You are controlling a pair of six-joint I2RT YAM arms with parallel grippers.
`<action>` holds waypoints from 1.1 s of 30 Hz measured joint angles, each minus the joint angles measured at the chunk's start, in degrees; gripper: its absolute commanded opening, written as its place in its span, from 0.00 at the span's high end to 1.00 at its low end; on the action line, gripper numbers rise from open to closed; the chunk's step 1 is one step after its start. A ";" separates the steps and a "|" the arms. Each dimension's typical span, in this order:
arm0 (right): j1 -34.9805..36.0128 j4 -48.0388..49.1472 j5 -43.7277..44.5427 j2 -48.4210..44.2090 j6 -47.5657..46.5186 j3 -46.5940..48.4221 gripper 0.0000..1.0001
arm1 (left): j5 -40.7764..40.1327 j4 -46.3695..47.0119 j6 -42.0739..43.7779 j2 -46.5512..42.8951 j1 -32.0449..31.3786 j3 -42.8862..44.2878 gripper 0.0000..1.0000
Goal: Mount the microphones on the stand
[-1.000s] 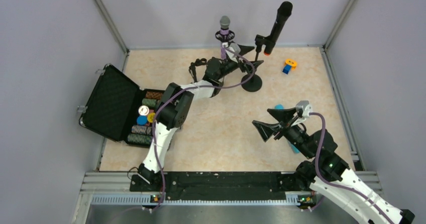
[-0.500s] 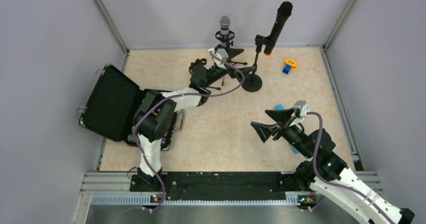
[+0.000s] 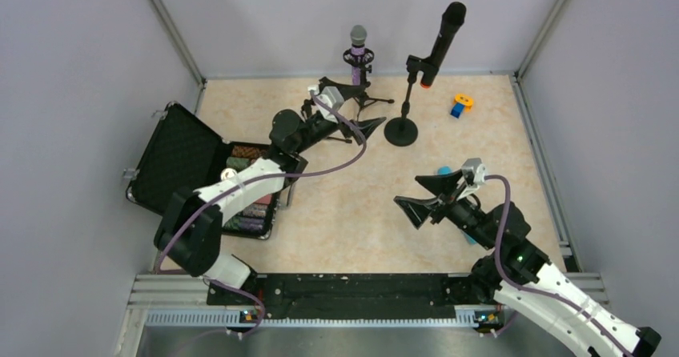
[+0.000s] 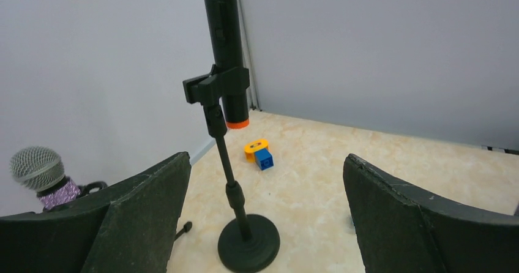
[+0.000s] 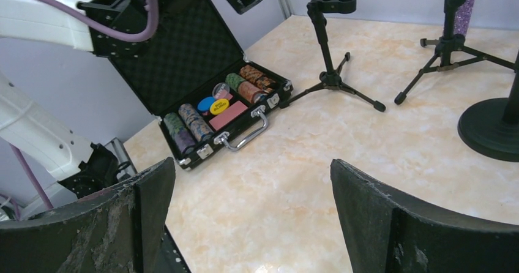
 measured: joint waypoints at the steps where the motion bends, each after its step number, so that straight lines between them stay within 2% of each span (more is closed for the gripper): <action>1: 0.00 0.39 -0.33 0.61 0.07 0.00 0.05 | -0.50 -2.38 1.09 -1.90 -0.02 -0.92 0.01; 9: 0.00 1.57 -2.84 8.76 0.33 0.57 0.03 | -8.20 -16.35 7.39 -10.36 0.00 -7.41 0.01; 14: 0.00 1.62 -5.22 15.12 0.52 2.54 0.04 | -14.80 -24.65 9.90 -10.97 0.68 -8.70 0.01; 20: 0.00 2.14 -8.70 22.34 1.14 4.66 0.03 | -19.98 -31.32 10.08 -10.97 5.03 -8.81 0.01; 27: 0.00 2.27 -10.54 26.14 2.71 4.90 0.03 | -26.99 -36.02 9.60 -6.95 10.05 -5.18 0.01; 33: -0.61 2.93 -11.34 26.34 3.50 4.90 0.03 | -29.18 -37.07 9.66 -0.33 13.11 0.57 0.03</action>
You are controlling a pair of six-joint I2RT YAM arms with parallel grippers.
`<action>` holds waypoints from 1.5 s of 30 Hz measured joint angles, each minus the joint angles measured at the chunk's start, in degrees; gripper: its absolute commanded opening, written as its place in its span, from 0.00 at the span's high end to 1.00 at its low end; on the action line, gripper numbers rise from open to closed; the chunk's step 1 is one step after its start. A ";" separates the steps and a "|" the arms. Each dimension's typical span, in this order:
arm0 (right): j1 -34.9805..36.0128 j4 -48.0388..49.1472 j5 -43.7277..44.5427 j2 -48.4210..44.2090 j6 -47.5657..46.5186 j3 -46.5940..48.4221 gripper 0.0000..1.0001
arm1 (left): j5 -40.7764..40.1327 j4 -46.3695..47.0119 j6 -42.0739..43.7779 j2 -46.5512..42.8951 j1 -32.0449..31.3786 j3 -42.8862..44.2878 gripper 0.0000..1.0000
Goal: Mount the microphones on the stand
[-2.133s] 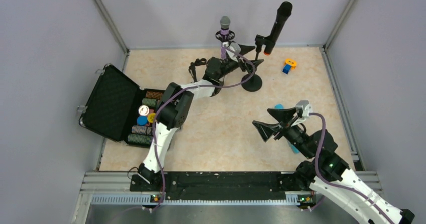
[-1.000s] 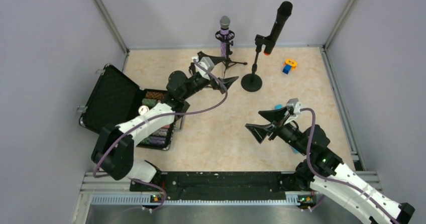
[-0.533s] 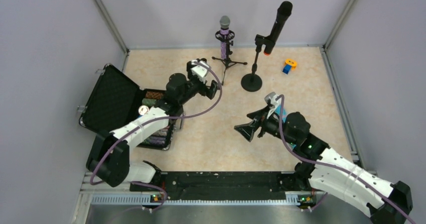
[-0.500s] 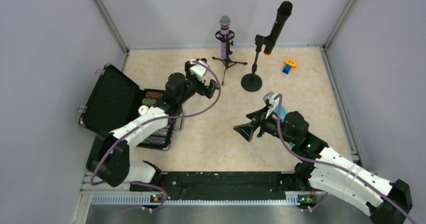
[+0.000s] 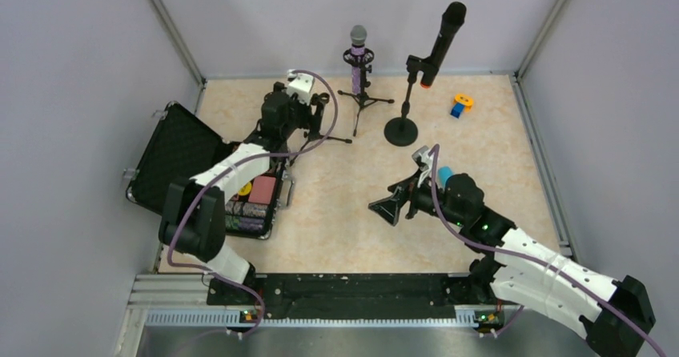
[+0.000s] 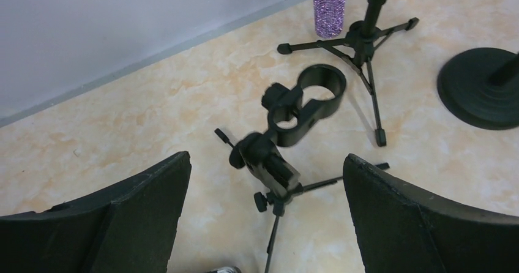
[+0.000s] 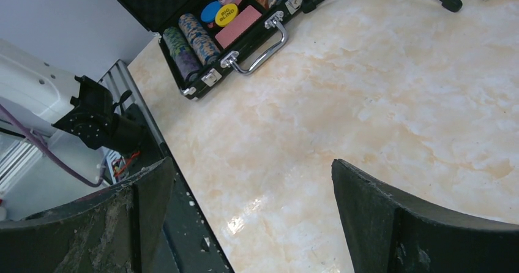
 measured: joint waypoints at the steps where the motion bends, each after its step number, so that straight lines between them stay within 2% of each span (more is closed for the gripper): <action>1: -0.13 -0.02 -0.04 0.00 0.04 0.00 0.03 | -0.17 -0.02 0.20 1.40 0.31 1.27 0.04; 7: -1.29 -0.07 -0.31 -0.26 0.92 0.00 0.03 | -0.79 0.63 1.75 8.59 0.72 6.34 0.09; 9: -1.84 -0.04 -0.50 -0.39 1.07 0.00 0.03 | -0.04 0.76 2.36 10.71 0.72 7.58 0.15; 14: -3.08 -0.04 -1.29 -0.39 1.44 0.00 0.03 | 1.64 1.66 4.15 13.66 0.72 8.63 0.59; 21: -3.96 -0.04 -1.99 -0.42 1.64 -0.02 0.04 | 3.93 6.10 6.16 13.46 1.14 7.78 0.94; 25: -4.26 -0.02 -2.01 -0.50 2.40 -0.04 0.04 | 6.23 5.22 6.19 11.93 0.98 6.64 1.00; 34: -4.55 -0.07 -1.84 -2.23 3.69 -0.07 0.04 | 9.07 -1.05 5.84 2.80 -0.96 2.08 1.00; 45: -4.66 -0.39 -0.81 -2.62 5.20 -0.46 0.04 | 3.19 -4.57 5.92 -9.20 -12.33 -4.79 1.00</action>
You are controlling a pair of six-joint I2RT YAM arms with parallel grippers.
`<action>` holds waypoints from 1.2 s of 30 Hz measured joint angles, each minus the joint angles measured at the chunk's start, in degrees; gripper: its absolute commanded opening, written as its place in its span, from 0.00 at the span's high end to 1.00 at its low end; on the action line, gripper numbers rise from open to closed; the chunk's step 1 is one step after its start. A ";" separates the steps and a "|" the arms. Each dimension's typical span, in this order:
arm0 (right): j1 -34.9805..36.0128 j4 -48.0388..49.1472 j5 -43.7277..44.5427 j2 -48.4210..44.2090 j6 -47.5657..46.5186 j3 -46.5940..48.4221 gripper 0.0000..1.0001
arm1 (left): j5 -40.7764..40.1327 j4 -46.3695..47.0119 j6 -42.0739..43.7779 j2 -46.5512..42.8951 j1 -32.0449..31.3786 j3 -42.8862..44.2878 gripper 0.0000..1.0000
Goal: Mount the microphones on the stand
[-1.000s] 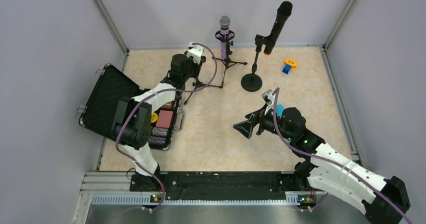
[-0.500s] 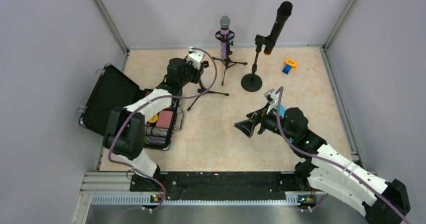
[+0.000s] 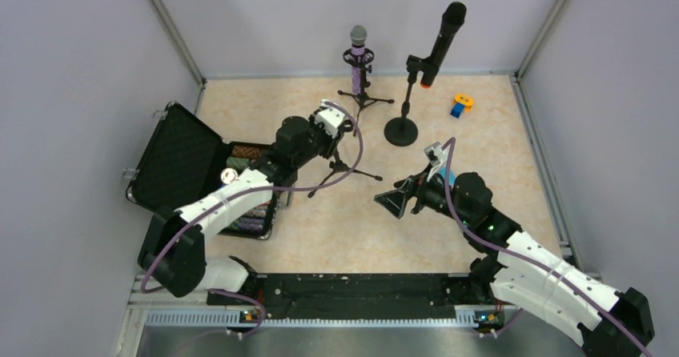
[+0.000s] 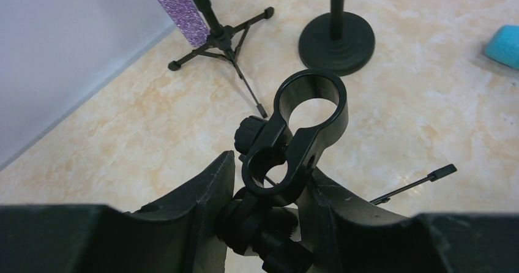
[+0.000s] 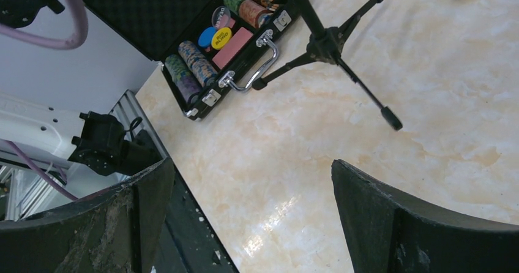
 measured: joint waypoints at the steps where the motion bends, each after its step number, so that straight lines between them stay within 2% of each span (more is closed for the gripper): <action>1: -0.02 -0.07 0.04 0.00 0.00 0.00 0.04 | -0.28 -0.22 0.02 -0.90 -0.79 -0.87 1.00; 8: -0.61 -0.76 0.42 -0.11 0.17 -0.07 0.04 | -0.98 0.28 1.03 -5.92 -3.08 -8.11 1.00; 19: -0.70 -1.46 0.90 -1.25 0.17 -1.62 0.04 | -5.97 4.44 2.12 -6.16 -7.74 -13.31 0.99; 21: -0.70 -1.46 1.05 -1.25 0.15 -1.64 0.04 | -7.52 5.20 1.92 -6.05 -8.55 -13.70 0.87; 24: -0.70 -1.53 1.29 -1.25 0.09 -1.64 0.04 | -10.03 5.44 1.86 -5.57 -9.92 -13.73 0.58; 25: -0.70 -1.68 1.44 -1.25 -0.09 -1.64 0.04 | -10.78 5.55 1.84 -5.40 -10.32 -13.73 0.45; 27: -0.70 -2.32 1.64 -1.25 -0.37 -1.62 0.04 | -12.26 5.62 1.68 -5.29 -11.13 -13.73 0.30; 30: -0.70 -3.30 2.12 -1.20 -0.96 -1.62 0.04 | -14.36 5.99 1.79 -5.29 -12.26 -13.88 0.19; 36: -0.74 -3.82 2.40 -0.04 -1.40 -1.62 0.04 | -15.91 6.40 2.54 -5.31 -13.51 -15.54 0.10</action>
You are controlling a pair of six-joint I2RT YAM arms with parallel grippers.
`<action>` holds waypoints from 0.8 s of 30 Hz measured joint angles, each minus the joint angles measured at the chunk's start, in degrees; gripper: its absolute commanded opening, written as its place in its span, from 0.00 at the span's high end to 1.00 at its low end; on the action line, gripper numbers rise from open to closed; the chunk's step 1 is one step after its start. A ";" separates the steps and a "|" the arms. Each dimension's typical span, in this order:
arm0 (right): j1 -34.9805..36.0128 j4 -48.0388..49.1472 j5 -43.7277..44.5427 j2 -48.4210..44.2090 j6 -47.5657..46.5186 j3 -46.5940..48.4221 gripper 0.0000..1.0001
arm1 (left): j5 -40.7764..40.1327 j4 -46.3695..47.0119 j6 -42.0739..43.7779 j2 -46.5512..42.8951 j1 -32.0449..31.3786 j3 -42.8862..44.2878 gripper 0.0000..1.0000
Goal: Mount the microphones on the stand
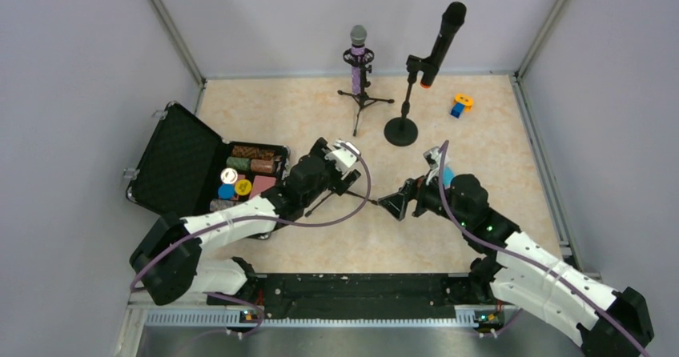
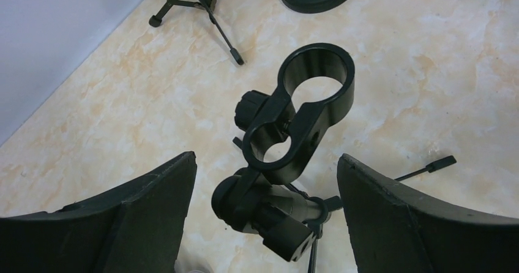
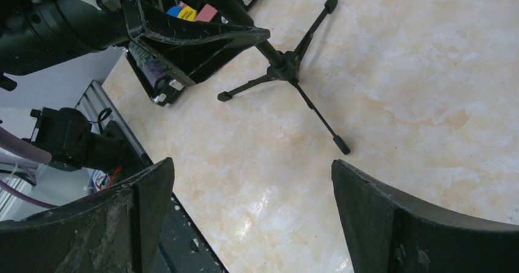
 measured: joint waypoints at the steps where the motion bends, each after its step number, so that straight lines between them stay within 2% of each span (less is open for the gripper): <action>1: 0.00 -0.04 0.00 0.15 0.00 0.00 0.03 | 0.02 -0.04 0.15 0.00 -0.11 -0.09 0.09; 12: 0.00 -1.03 1.03 4.04 -1.29 1.66 0.01 | 2.36 -0.24 0.94 -3.50 -1.07 -1.95 0.01; 24: -0.96 -2.51 -1.29 13.97 -2.01 6.73 0.01 | 5.79 -2.25 -4.20 -12.81 -1.20 -10.54 0.01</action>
